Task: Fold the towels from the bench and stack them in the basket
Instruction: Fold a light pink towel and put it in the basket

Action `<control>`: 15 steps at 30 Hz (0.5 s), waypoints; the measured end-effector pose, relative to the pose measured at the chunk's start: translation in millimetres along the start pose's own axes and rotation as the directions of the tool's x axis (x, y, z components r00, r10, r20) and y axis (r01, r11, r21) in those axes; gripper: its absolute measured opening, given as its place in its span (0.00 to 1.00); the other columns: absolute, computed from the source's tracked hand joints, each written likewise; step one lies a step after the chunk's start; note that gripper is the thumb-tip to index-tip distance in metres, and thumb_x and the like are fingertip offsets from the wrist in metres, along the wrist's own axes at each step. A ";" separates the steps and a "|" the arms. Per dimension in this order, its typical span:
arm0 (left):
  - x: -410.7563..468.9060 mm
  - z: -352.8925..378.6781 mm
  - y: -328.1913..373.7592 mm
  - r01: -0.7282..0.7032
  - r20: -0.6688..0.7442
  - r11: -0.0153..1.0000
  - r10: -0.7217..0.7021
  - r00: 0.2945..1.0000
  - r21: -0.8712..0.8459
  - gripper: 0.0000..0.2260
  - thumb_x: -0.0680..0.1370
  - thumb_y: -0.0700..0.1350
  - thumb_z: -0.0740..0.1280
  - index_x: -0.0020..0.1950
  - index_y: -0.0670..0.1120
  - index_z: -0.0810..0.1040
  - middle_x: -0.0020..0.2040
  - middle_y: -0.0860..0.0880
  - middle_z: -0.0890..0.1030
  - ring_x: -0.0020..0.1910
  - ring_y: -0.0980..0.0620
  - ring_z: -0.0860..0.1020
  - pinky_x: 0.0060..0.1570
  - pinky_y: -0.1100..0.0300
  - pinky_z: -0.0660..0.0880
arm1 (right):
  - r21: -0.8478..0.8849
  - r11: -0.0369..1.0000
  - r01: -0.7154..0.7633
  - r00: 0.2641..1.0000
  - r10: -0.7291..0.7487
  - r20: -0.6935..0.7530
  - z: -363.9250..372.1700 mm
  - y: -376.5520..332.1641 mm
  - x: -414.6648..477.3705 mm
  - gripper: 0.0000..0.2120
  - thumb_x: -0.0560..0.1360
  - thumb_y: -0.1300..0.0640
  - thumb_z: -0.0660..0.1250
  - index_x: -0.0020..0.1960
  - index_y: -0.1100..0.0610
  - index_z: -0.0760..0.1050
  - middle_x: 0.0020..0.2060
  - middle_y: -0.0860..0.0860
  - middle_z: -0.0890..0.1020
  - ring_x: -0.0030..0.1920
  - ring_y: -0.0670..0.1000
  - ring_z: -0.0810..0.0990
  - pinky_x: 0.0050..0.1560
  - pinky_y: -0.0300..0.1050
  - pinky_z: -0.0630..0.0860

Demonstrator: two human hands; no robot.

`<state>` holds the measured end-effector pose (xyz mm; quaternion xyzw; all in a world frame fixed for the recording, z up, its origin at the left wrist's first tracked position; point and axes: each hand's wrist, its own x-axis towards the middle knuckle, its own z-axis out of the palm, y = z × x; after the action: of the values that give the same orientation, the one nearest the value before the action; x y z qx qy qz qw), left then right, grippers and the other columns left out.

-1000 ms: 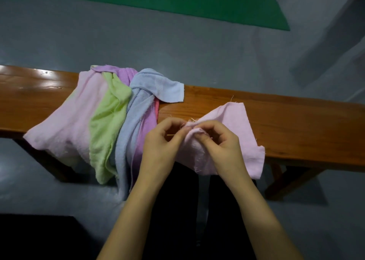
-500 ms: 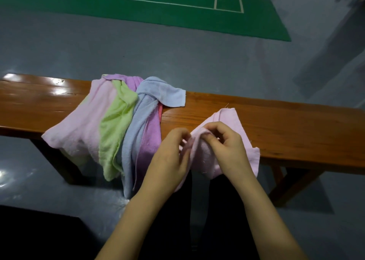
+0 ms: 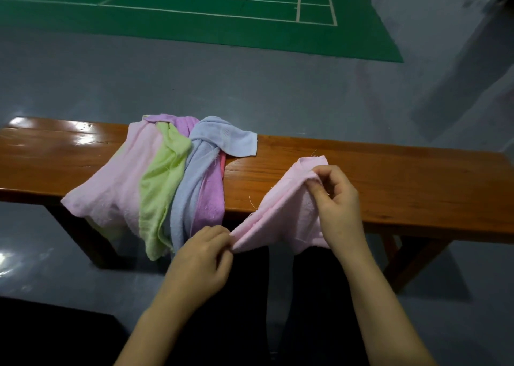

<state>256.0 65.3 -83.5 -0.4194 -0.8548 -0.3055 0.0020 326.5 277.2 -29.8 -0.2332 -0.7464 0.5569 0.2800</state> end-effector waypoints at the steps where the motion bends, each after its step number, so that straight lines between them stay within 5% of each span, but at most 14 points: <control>1: 1.2 -7.3 -0.3 0.002 -0.034 0.999 -0.003 0.999 -0.043 0.09 0.74 0.46 0.57 0.40 0.45 0.75 0.39 0.54 0.74 0.39 0.54 0.73 0.40 0.56 0.72 | -0.018 1.000 0.025 0.999 -0.026 -0.025 -3.2 2.3 1.7 0.05 0.78 0.60 0.64 0.47 0.51 0.74 0.44 0.42 0.78 0.45 0.37 0.75 0.45 0.27 0.71; 7: 38.0 -36.4 13.6 -0.026 -0.182 0.992 0.003 0.983 -0.124 0.15 0.73 0.54 0.65 0.38 0.42 0.70 0.38 0.49 0.74 0.36 0.52 0.72 0.38 0.59 0.70 | 0.032 0.997 0.075 0.989 -0.070 -0.132 -11.9 7.8 7.8 0.07 0.79 0.62 0.62 0.47 0.50 0.73 0.46 0.45 0.77 0.46 0.38 0.75 0.47 0.29 0.71; 11: 67.8 -71.8 47.5 -0.050 -0.303 0.959 -0.038 0.952 -0.278 0.07 0.72 0.48 0.68 0.45 0.51 0.71 0.41 0.55 0.76 0.38 0.56 0.74 0.39 0.66 0.71 | 0.142 0.971 0.192 0.965 -0.161 -0.206 -25.5 -21.0 12.2 0.08 0.79 0.61 0.61 0.46 0.48 0.70 0.41 0.45 0.75 0.40 0.38 0.74 0.42 0.31 0.70; 15: 78.1 -113.1 79.5 -0.134 -0.389 0.991 0.113 0.914 -0.028 0.05 0.74 0.41 0.68 0.49 0.46 0.76 0.41 0.57 0.76 0.40 0.62 0.72 0.43 0.76 0.67 | 0.079 0.932 0.353 0.906 -0.320 -0.275 -37.0 -55.7 10.0 0.04 0.78 0.56 0.59 0.47 0.47 0.67 0.41 0.44 0.72 0.39 0.38 0.71 0.41 0.32 0.69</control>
<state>233.9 98.7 70.1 -0.4041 -0.8009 -0.4043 0.1784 342.2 294.6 33.6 -0.1529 -0.6957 0.5113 0.4809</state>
